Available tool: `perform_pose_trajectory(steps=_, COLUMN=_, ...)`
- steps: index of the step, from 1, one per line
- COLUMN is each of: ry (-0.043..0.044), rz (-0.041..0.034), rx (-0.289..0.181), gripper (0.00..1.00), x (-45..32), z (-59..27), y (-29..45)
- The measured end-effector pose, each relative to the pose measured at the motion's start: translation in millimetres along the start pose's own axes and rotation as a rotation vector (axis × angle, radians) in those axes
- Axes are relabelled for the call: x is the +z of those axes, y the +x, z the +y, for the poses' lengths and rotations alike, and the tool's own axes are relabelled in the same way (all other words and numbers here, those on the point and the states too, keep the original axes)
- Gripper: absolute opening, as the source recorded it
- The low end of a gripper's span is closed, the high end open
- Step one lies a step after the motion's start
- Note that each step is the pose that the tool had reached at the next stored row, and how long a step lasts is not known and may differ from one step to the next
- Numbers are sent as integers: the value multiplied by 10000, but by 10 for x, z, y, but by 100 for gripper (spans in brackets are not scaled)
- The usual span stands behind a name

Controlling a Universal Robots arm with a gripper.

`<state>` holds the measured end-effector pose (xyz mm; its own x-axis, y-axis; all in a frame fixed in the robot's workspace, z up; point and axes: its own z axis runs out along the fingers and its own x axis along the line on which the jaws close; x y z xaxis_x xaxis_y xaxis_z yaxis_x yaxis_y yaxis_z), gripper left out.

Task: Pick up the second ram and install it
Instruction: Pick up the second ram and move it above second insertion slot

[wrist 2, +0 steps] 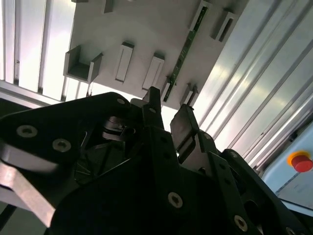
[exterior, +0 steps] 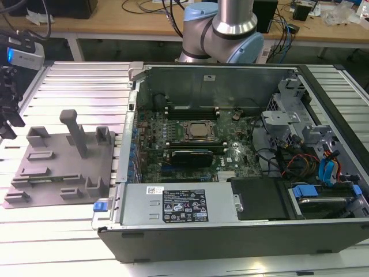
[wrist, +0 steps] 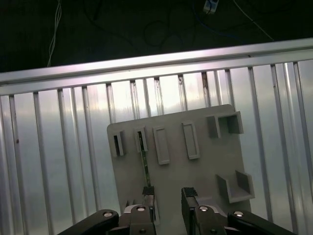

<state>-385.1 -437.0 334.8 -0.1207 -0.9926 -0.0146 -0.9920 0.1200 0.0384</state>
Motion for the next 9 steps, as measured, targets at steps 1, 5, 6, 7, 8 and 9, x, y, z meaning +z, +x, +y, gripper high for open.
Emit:
perform_pose_trajectory(steps=1, ry=-1, rz=0, rx=0, gripper=34, x=5, z=0, y=0)
perform_pose_trajectory(steps=5, ry=0, rz=0, rx=0, gripper=34, x=58, z=-2, y=1)
perform_pose_trajectory(steps=6, ry=0, rz=0, rx=0, gripper=34, x=64, z=-2, y=1)
perform_pose_trajectory(steps=7, ry=0, rz=0, rx=0, gripper=34, x=72, z=-3, y=1)
perform_pose_trajectory(steps=8, ry=0, rz=0, rx=0, gripper=34, x=80, z=-3, y=1)
perform_pose_trajectory(steps=9, ry=0, rz=0, rx=0, gripper=34, x=86, z=-3, y=1)
